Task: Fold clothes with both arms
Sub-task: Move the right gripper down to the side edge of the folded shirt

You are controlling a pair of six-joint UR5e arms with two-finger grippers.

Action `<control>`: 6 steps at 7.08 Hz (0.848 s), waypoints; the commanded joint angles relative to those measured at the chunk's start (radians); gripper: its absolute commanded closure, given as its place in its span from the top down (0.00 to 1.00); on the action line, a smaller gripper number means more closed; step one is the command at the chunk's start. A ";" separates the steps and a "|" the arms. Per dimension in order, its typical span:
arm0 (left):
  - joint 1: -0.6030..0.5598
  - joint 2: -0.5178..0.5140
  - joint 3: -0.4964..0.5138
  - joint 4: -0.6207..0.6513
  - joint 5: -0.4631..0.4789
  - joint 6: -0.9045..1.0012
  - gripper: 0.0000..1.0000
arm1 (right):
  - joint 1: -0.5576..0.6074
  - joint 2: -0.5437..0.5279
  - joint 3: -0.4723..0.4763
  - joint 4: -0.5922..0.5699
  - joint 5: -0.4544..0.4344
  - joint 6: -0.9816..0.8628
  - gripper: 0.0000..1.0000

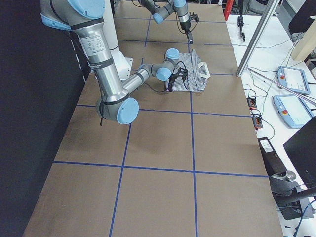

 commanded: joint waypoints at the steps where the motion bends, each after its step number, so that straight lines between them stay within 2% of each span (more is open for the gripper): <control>1: 0.004 0.003 -0.030 0.024 0.010 -0.003 1.00 | -0.032 -0.012 0.005 -0.009 -0.004 0.000 0.97; 2: 0.004 0.008 -0.031 0.024 0.010 -0.003 1.00 | -0.035 -0.012 0.005 -0.009 -0.003 0.000 0.76; 4: 0.004 0.008 -0.041 0.026 0.010 -0.003 1.00 | -0.035 -0.007 0.006 -0.012 0.011 0.000 0.06; 5: 0.004 0.008 -0.045 0.029 0.009 0.000 1.00 | -0.033 -0.013 0.011 -0.014 0.008 -0.002 0.00; 6: 0.001 0.009 -0.050 0.032 0.009 0.003 1.00 | -0.029 -0.015 0.025 -0.017 0.004 -0.002 0.00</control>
